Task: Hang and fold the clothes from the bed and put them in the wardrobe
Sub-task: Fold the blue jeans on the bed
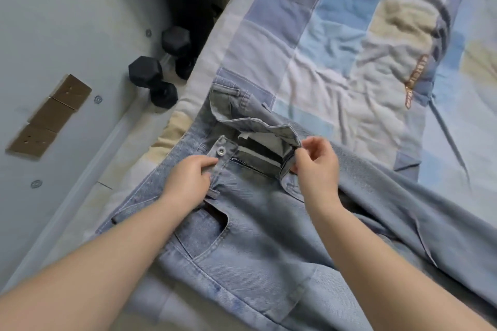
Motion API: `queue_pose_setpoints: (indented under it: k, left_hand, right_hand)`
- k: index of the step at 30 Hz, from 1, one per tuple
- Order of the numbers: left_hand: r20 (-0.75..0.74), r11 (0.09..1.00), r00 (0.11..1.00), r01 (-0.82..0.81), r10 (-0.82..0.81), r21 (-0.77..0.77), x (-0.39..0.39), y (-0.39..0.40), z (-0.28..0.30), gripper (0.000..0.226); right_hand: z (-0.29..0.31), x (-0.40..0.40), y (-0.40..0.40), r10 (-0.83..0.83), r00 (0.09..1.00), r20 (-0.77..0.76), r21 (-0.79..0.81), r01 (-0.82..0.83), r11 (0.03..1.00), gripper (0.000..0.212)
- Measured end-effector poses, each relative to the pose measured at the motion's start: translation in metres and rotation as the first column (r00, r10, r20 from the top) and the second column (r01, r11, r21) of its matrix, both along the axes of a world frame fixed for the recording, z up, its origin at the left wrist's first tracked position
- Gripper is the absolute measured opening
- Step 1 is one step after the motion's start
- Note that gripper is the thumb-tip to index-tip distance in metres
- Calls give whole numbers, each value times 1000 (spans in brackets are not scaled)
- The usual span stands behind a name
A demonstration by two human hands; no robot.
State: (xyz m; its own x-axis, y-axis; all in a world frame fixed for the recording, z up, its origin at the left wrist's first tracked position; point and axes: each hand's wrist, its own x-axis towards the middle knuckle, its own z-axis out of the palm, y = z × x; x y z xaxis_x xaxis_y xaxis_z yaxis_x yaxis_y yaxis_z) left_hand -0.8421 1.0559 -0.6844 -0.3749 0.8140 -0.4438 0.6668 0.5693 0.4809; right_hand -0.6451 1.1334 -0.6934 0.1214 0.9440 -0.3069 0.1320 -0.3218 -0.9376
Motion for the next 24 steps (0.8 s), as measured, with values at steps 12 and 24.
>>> queue_pose_setpoints:
  k: [12,24]
  left_hand:
    - [1,996,996,-87,87,37,9,-5,12,40]
    - [226,982,959,151,-173,112,272,-27,38,28]
  right_hand:
    - [5,2,-58,745,654,135,-293,-691,660,38]
    - [23,313,-132,321,931,171,-334,-252,908,34]
